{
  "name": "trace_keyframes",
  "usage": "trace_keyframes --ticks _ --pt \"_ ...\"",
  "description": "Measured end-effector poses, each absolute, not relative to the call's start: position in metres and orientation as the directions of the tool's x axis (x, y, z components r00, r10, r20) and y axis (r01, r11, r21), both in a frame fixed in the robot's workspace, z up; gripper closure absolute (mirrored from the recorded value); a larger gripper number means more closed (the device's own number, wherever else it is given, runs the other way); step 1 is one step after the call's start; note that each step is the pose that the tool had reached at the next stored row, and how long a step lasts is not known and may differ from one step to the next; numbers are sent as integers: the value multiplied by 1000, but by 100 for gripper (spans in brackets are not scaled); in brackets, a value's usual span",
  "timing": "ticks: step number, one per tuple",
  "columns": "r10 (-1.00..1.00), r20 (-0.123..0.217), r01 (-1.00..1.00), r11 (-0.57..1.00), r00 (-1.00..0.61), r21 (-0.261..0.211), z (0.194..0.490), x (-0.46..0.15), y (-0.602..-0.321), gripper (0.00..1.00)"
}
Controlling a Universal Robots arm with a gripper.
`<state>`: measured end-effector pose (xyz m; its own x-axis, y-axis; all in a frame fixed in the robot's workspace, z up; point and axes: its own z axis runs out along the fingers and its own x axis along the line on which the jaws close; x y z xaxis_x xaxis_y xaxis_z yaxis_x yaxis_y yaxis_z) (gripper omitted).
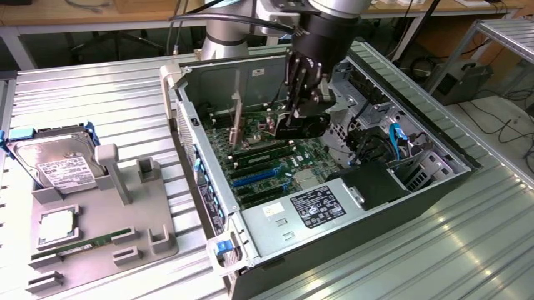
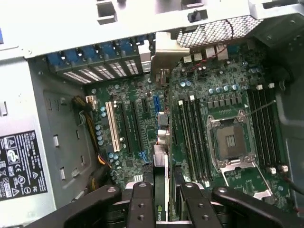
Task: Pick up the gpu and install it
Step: 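Insert the gpu into the slot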
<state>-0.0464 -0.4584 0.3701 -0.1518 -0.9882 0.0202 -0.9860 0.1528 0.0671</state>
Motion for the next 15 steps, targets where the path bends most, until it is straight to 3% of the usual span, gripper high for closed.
trace_keyframes --ticks 6,15 --pt "-998 15 -996 60 -59 68 367 -46 -458 74" --pt "-999 -3 -997 44 -45 67 362 -48 -460 74"
